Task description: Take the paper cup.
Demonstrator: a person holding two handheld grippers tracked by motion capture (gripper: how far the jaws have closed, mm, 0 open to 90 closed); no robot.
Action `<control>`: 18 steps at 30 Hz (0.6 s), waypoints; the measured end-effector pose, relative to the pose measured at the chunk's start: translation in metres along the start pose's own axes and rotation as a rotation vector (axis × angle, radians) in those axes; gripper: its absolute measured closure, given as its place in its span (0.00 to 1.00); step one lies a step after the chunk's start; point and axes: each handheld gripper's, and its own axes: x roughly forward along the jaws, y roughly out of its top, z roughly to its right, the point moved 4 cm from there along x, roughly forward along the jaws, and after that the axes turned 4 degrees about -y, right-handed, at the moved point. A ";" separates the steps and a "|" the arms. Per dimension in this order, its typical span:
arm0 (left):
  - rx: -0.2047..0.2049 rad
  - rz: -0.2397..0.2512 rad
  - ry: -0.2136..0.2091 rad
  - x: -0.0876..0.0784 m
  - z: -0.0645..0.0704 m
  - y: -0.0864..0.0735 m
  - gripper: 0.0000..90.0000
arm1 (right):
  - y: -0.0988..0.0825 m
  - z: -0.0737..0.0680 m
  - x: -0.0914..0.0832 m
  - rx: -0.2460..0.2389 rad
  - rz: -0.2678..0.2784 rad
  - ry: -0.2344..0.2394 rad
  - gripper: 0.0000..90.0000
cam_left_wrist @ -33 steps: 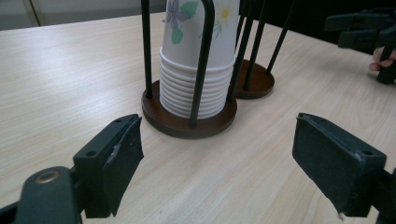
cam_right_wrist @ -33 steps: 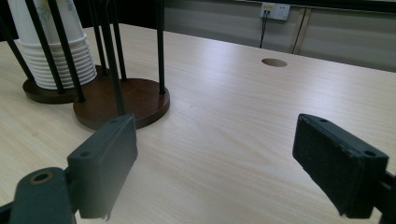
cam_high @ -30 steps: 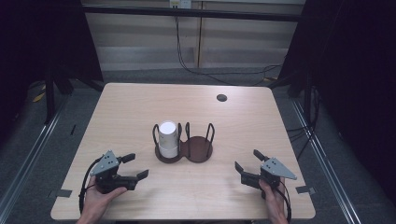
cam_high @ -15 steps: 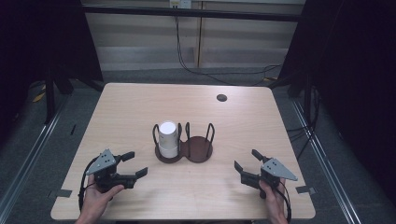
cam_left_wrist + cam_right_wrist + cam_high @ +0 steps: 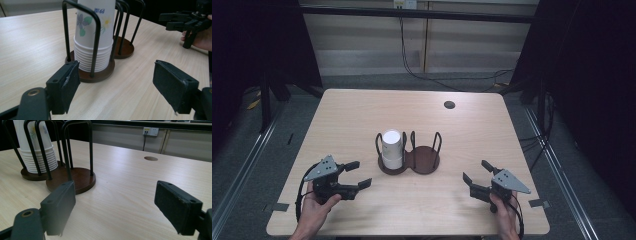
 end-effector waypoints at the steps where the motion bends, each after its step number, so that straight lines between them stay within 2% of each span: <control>1: 0.005 0.015 0.009 0.000 0.001 0.002 0.24 | 0.000 0.000 0.000 0.001 -0.002 0.000 0.18; 4: 0.014 -0.051 0.015 0.001 0.002 0.007 0.27 | 0.000 0.001 0.000 0.009 -0.001 -0.007 0.17; 6: 0.010 -0.059 0.026 0.004 0.004 0.009 0.30 | 0.000 0.001 0.000 0.013 -0.006 0.004 0.15; 8: 0.013 -0.071 0.014 0.006 0.006 0.012 0.31 | 0.000 0.001 0.001 0.013 -0.010 -0.007 0.15; 10: 0.001 -0.081 0.002 0.007 0.007 0.016 0.31 | 0.000 0.001 0.002 0.009 -0.021 0.003 0.15; 12: 0.011 -0.084 0.008 0.006 0.005 0.019 0.31 | 0.000 0.001 0.002 0.011 -0.021 0.011 0.16; 16: -0.016 -0.091 0.007 0.003 0.002 0.025 0.29 | 0.000 0.000 0.003 0.009 -0.019 0.016 0.16; 18: -0.012 -0.113 0.010 0.003 0.001 0.027 0.28 | 0.000 0.000 0.003 0.007 -0.012 0.017 0.17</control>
